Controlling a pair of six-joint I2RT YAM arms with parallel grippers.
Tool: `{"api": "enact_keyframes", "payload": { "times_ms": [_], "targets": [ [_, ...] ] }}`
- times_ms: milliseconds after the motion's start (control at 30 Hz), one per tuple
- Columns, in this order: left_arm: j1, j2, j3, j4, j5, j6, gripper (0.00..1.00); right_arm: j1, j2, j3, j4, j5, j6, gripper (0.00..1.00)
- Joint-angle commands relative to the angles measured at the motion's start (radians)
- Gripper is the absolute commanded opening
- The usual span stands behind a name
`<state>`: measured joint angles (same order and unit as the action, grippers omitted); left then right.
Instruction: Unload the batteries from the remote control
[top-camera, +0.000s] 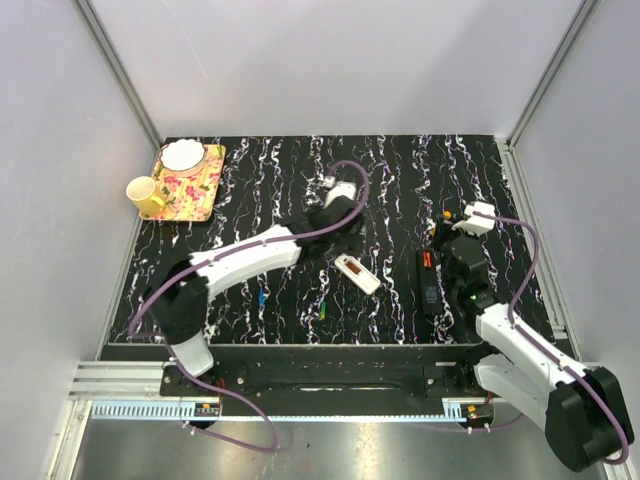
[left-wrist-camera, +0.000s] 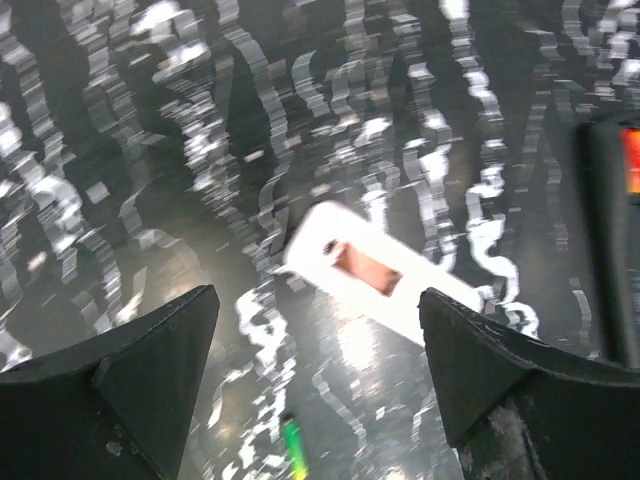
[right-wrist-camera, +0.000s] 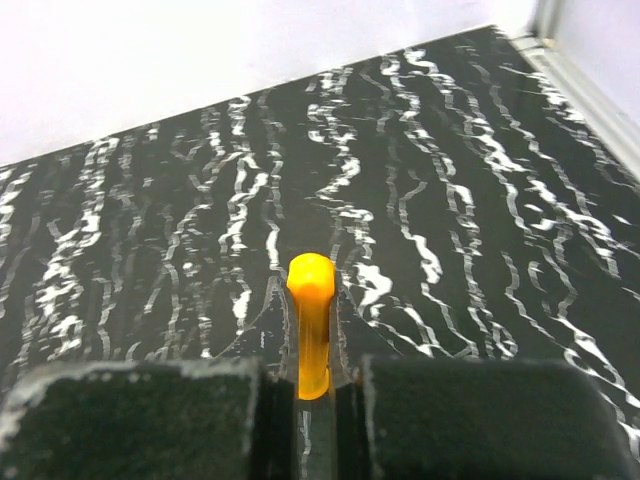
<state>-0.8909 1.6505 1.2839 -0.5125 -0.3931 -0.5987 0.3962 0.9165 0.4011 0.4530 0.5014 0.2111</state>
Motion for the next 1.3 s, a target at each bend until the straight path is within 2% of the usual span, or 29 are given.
{"api": "enact_keyframes", "payload": {
  "times_ms": [0,100,267,467,733,900,1033,1100,1167,1267],
  "targets": [
    [-0.052,0.162,0.185,0.092,0.192,0.120,0.86,-0.016,-0.045,-0.033,-0.033,0.208,-0.033,0.00],
    [-0.065,0.258,0.291,0.132,0.308,0.116,0.87,-0.031,-0.027,-0.051,-0.055,0.285,-0.032,0.00],
    [-0.066,0.359,0.322,0.248,0.488,0.070,0.87,-0.037,-0.019,-0.033,-0.076,0.313,-0.032,0.00],
    [-0.083,0.489,0.442,0.203,0.597,0.102,0.87,-0.051,-0.073,-0.021,-0.137,0.359,-0.018,0.00],
    [-0.151,0.569,0.543,0.186,0.495,0.106,0.88,-0.060,-0.237,-0.001,-0.135,0.430,-0.038,0.00],
    [-0.192,0.658,0.698,0.074,0.366,0.040,0.88,-0.060,-0.356,0.041,-0.134,0.451,-0.082,0.00],
    [-0.218,0.728,0.775,0.014,0.278,-0.013,0.88,-0.060,-0.481,0.079,-0.128,0.416,-0.130,0.00],
    [-0.236,0.758,0.849,-0.082,0.181,-0.050,0.88,-0.059,-0.499,0.108,-0.117,0.405,-0.145,0.00],
    [-0.246,0.793,0.880,-0.139,0.143,-0.085,0.87,-0.062,-0.512,0.125,-0.111,0.378,-0.163,0.00],
    [-0.260,0.825,0.897,-0.139,0.114,-0.118,0.86,-0.059,-0.533,0.148,-0.102,0.359,-0.168,0.00]
  ]
}}
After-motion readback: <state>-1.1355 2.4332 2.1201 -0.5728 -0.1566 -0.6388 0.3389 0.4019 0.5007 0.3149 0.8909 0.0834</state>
